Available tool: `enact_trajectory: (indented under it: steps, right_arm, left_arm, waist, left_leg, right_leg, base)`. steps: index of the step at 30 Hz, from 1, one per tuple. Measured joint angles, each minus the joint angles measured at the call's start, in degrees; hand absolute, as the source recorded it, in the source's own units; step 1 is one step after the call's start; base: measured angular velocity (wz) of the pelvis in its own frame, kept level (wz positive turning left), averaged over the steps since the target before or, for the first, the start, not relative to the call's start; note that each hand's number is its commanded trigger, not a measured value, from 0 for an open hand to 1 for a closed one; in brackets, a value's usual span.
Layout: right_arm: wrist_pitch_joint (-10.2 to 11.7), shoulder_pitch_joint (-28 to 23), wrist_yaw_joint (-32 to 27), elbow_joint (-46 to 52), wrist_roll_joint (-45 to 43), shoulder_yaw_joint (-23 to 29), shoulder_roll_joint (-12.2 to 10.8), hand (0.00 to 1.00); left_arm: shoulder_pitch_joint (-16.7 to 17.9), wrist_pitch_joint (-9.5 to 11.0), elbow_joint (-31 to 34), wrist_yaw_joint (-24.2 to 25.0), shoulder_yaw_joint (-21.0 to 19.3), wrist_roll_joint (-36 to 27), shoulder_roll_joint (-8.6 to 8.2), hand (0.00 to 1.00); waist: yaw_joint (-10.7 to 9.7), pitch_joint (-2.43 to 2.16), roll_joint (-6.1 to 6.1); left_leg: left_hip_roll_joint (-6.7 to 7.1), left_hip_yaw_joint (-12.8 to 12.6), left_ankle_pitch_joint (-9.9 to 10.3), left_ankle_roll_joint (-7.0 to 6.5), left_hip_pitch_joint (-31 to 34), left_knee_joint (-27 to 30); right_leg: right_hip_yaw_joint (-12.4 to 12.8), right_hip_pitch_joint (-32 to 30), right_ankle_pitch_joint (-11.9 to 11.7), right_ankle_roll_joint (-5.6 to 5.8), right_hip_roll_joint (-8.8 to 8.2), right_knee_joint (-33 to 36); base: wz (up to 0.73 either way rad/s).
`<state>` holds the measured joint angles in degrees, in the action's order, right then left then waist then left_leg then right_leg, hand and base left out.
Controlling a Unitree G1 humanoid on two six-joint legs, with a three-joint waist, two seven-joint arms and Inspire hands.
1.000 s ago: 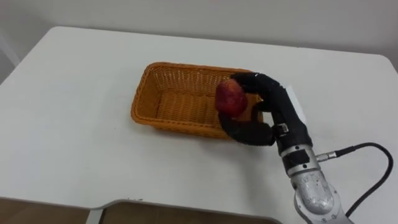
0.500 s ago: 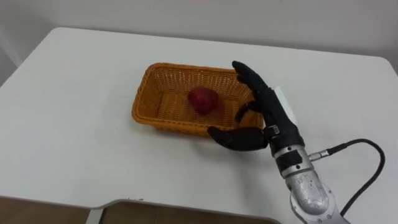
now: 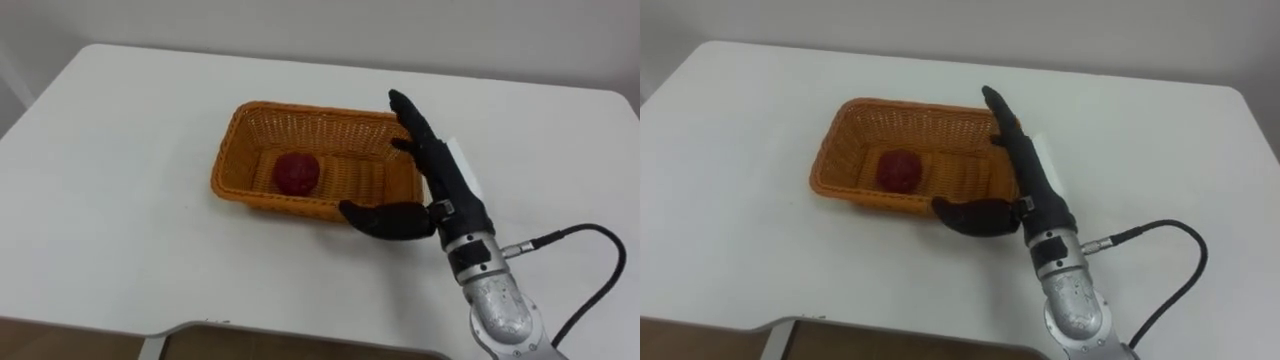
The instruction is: Pick and place apple
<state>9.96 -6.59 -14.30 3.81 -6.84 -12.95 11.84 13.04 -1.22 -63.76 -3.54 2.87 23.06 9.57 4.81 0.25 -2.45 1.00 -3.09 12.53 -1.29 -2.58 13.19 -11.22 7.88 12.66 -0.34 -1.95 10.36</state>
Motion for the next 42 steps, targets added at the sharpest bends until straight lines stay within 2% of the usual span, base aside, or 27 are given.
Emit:
enact_trajectory:
  steps: [5,9,12,15,19,21,26,29,31,35,37,39,42]
  right_arm:
    - [0.6,0.5,-8.0,0.2,1.9,8.9,0.5,0.00]
    - [1.0,1.3,-16.8,0.1,3.4,20.4,2.1,0.00]
    - [2.1,1.3,-24.9,-0.7,5.9,28.8,2.8,0.00]
    - [3.0,1.1,-31.9,-5.1,9.1,34.3,4.5,0.00]
    - [3.1,0.6,-38.9,-12.0,13.3,38.3,4.7,0.00]
    - [3.0,-0.7,-40.6,-18.2,16.9,40.4,4.8,0.00]
    - [1.7,-2.9,-40.0,-36.0,30.9,41.4,4.7,0.00]
    - [-0.1,-4.1,-37.2,-46.5,37.6,41.2,3.2,0.00]
    - [-1.5,-4.3,-34.5,-53.7,40.2,40.4,2.0,0.00]
    - [-3.4,-4.6,-30.2,-61.9,40.6,36.4,0.7,0.00]
    - [-3.9,-4.6,-28.3,-65.4,40.7,33.3,0.2,0.00]
    - [-4.3,-4.6,-26.3,-68.3,39.8,31.3,-0.1,0.00]
    - [-7.0,-4.7,-21.1,-70.7,39.4,29.8,-0.4,0.00]
  left_arm:
    - [1.4,0.0,-0.3,-0.9,-2.0,-0.3,0.17,0.00]
    - [3.6,0.1,1.1,-1.4,-7.3,0.2,0.14,0.00]
    - [5.2,0.3,2.0,-2.3,-9.0,0.1,0.28,0.00]
    - [5.5,0.3,2.1,-2.7,-10.0,0.1,0.51,0.00]
    - [5.7,0.3,3.4,-3.6,-10.0,0.1,0.72,0.00]
    - [5.3,0.3,3.7,-3.6,-11.6,0.1,0.64,0.00]
    - [5.6,-0.2,4.7,-3.7,-13.9,0.1,0.66,0.00]
    - [5.6,-1.0,4.7,-3.7,-14.0,0.1,0.59,0.00]
    - [5.4,-1.0,4.7,-3.6,-13.8,0.3,0.58,0.00]
    - [4.4,-1.2,4.6,-3.5,-13.8,0.4,0.07,0.00]
    - [3.9,-1.3,4.0,-3.5,-13.8,0.3,0.15,0.00]
    - [3.9,-1.4,3.6,-3.5,-13.8,0.3,0.01,0.00]
    - [4.1,-2.4,3.5,-3.0,-13.8,0.3,-0.18,0.00]
  waist:
    - [-1.5,-0.19,-0.19]
    - [-3.1,-0.28,-0.84]
    - [-4.8,-0.31,-1.27]
    - [-6.5,-0.25,-1.45]
    - [-7.9,-0.32,-1.34]
    - [-8.3,-0.55,-1.32]
    - [-9.4,-0.74,-1.42]
    - [-9.4,-0.81,-1.02]
    - [-9.4,-0.67,-0.77]
    - [-9.0,-0.58,-0.73]
    - [-8.7,-0.40,-0.68]
    - [-7.6,-0.30,-0.56]
    - [-7.1,-0.29,-0.49]
  left_leg:
    - [0.04,0.2,0.0,0.00,-0.1,-0.1]
    - [0.10,0.4,0.0,0.01,-0.5,0.0]
    - [0.15,0.4,0.0,0.01,0.0,0.2]
    - [0.13,0.4,0.0,0.01,0.2,0.3]
    - [-0.01,0.0,0.0,0.02,0.4,0.2]
    - [0.00,-0.1,0.0,0.02,0.3,0.0]
    - [0.01,0.1,0.0,0.02,0.4,-0.5]
    - [0.01,0.0,0.0,0.02,0.2,-0.1]
    - [0.02,-0.1,0.0,0.02,0.0,0.2]
    - [0.01,-0.2,0.0,0.01,-0.1,-0.2]
    - [-0.08,-0.8,0.0,0.01,-0.4,-0.2]
    - [-0.19,-1.4,0.0,0.00,-0.8,-0.4]
    - [-0.10,-1.4,0.0,-0.01,-0.7,-0.8]
  right_leg:
    - [-0.5,0.2,0.0,0.02,-0.02,-0.1]
    - [-0.5,0.6,0.0,0.04,0.00,-0.4]
    - [-0.5,0.3,0.0,0.04,-0.03,-0.7]
    - [-0.3,0.3,0.0,0.04,-0.01,-0.7]
    - [0.0,-0.1,0.0,0.03,0.08,-0.6]
    - [0.1,-0.1,0.0,0.02,0.08,-0.6]
    - [0.0,0.0,0.0,0.03,0.07,-0.6]
    - [0.2,0.1,0.0,0.03,0.07,-0.6]
    - [0.4,0.4,0.0,0.03,0.05,-0.5]
    - [1.1,0.3,0.0,0.01,0.09,-0.5]
    - [1.8,0.0,0.0,0.02,0.23,-0.6]
    - [2.6,-0.1,0.1,0.02,0.31,-0.7]
    - [2.7,-0.5,0.1,0.08,0.24,-0.6]
  base:
    - [0.01]
    - [0.02]
    - [0.00]
    - [-0.01]
    - [-0.05]
    - [-0.03]
    - [0.02]
    - [0.00]
    - [-0.05]
    - [-0.05]
    - [-0.08]
    - [-0.16]
    - [-0.06]
